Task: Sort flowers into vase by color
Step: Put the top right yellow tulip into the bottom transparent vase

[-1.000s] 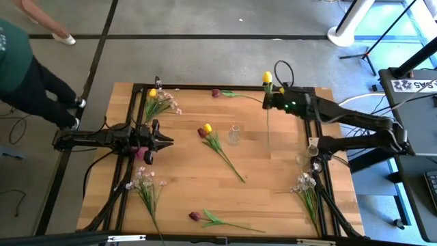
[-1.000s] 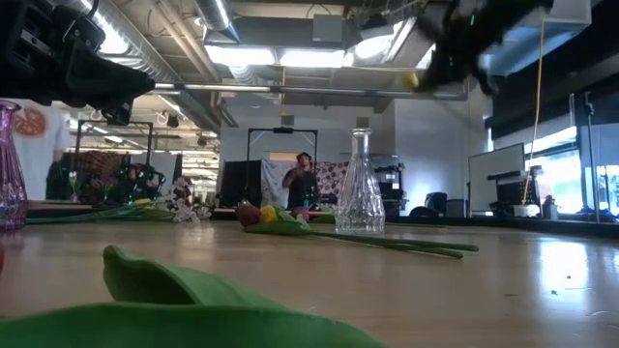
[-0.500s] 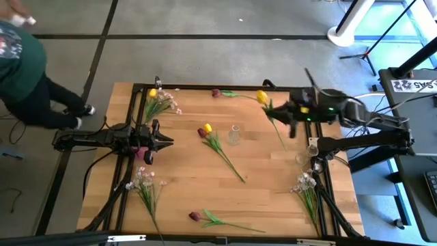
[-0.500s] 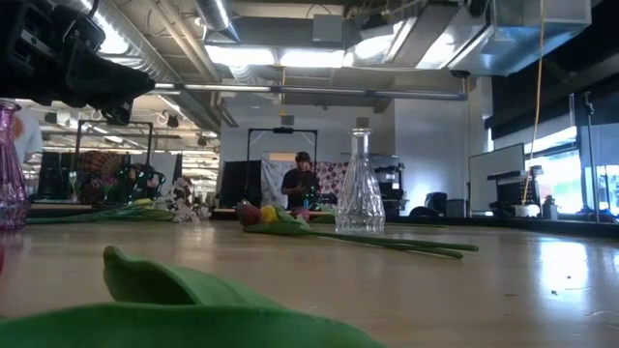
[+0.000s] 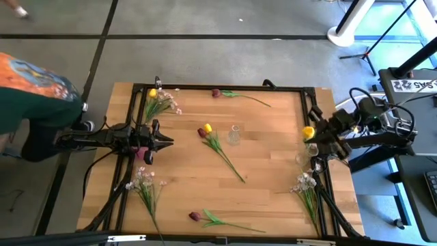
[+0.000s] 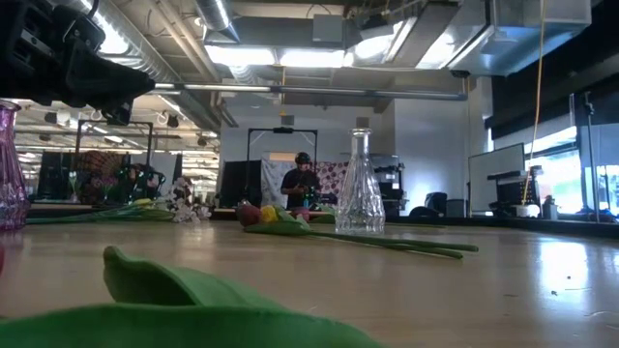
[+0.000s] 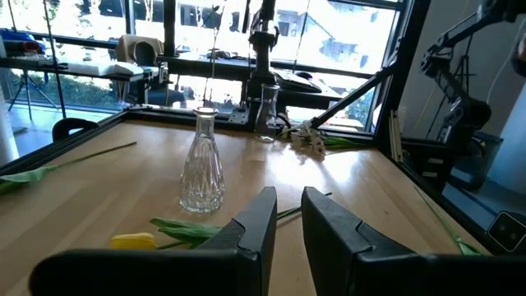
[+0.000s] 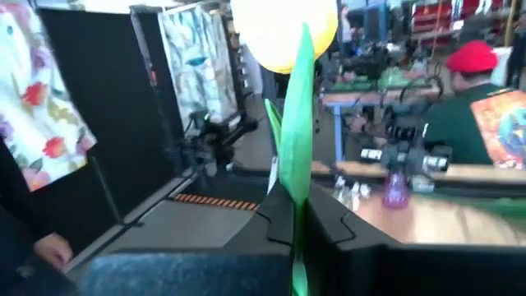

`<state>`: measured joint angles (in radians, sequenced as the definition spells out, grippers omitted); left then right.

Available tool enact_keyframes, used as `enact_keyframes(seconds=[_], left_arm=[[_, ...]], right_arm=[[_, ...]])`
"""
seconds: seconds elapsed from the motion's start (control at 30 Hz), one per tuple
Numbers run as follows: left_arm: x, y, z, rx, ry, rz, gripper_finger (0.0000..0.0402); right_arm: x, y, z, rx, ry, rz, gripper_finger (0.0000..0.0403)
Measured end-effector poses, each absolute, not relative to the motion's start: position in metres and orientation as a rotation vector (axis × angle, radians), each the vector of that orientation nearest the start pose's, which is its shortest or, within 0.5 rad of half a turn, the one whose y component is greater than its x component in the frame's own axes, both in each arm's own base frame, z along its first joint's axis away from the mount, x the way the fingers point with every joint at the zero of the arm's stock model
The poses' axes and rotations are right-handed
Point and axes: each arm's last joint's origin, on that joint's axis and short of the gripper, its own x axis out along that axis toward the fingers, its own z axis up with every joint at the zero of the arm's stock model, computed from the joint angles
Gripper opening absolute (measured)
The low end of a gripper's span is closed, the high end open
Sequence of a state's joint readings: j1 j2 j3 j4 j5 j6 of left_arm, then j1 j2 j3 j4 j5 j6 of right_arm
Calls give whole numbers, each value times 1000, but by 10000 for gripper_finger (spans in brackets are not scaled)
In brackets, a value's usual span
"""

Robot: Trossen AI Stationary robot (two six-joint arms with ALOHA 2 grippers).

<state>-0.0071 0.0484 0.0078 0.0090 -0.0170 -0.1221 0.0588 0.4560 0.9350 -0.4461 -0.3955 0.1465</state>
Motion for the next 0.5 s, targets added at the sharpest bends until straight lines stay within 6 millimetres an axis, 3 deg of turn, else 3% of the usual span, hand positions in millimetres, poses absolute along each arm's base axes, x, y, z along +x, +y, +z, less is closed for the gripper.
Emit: enact_keyframes(seconds=[0.23,0.37,0.5], left_arm=[[100,0,163,-122,31,12,57],[100,0,163,-121,31,12,57],[100,0,163,-121,31,12,57]], right_arm=[[15,11,378,17,-93,426,3],[2,9,375,6,-113,367,4],[3,8,373,10,-96,318,4]])
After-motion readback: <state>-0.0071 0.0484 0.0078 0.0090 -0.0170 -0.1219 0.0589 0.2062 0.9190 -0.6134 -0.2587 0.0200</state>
